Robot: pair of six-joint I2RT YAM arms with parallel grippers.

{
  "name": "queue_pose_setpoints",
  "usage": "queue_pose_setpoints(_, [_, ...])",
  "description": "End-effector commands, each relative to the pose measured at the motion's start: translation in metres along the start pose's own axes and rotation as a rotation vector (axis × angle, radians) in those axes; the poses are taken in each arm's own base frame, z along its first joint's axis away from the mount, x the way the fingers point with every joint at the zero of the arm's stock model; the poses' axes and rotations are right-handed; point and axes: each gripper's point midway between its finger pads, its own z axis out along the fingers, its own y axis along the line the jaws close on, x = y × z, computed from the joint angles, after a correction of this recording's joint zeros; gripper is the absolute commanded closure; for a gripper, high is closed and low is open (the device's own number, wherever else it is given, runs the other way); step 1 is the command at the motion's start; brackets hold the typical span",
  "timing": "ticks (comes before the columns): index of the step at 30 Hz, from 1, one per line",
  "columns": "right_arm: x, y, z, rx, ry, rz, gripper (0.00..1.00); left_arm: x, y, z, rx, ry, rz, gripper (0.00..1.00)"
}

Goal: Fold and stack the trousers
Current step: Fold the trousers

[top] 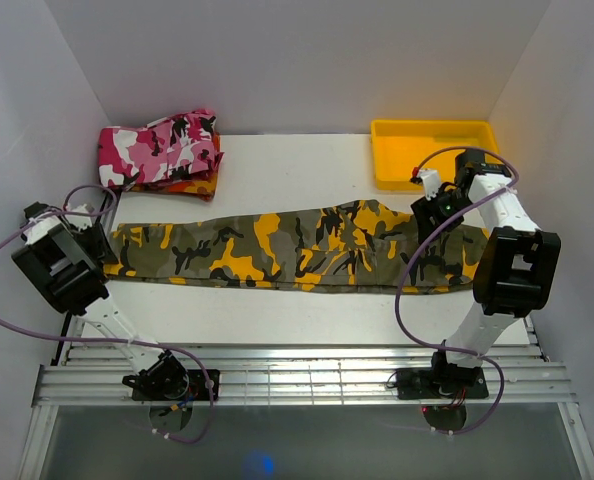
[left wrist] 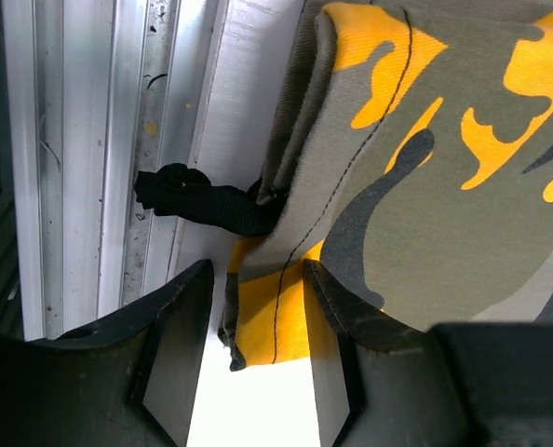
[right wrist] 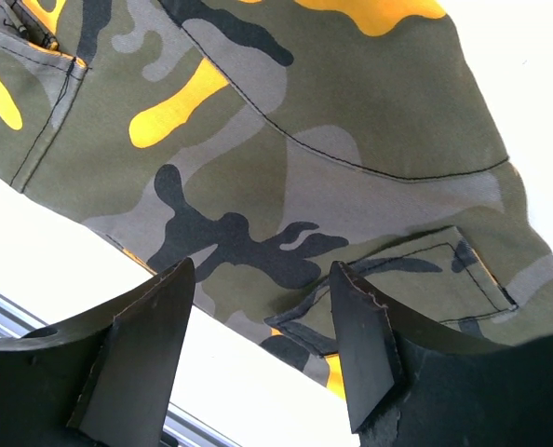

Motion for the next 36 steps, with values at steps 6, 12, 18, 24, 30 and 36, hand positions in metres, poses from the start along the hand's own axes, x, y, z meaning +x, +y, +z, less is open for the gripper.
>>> queue_pose_setpoints(6, [-0.011,-0.002,-0.009,0.008,-0.003,0.001,0.34,0.024,-0.022,0.026,0.079,0.056,-0.001,0.47])
queue_pose_setpoints(12, [-0.006,-0.001,-0.006,0.01,0.006,-0.002,0.34,0.037,-0.035,0.046,0.08,0.1,-0.019,0.6])
queue_pose_setpoints(18, [-0.007,-0.001,-0.007,0.012,0.001,-0.008,0.35,0.027,-0.03,0.053,0.075,0.092,-0.072,1.0])
queue_pose_setpoints(24, [-0.005,0.006,-0.005,-0.013,-0.008,-0.007,0.37,-0.044,-0.026,-0.01,-0.009,-0.106,0.004,1.0])
queue_pose_setpoints(30, [-0.002,0.01,-0.004,-0.021,-0.015,-0.014,0.38,-0.106,-0.009,-0.092,-0.141,-0.261,0.099,1.0])
queue_pose_setpoints(36, [-0.001,0.015,-0.003,-0.038,-0.028,-0.016,0.38,-0.119,-0.065,-0.119,-0.016,-0.265,0.224,1.0])
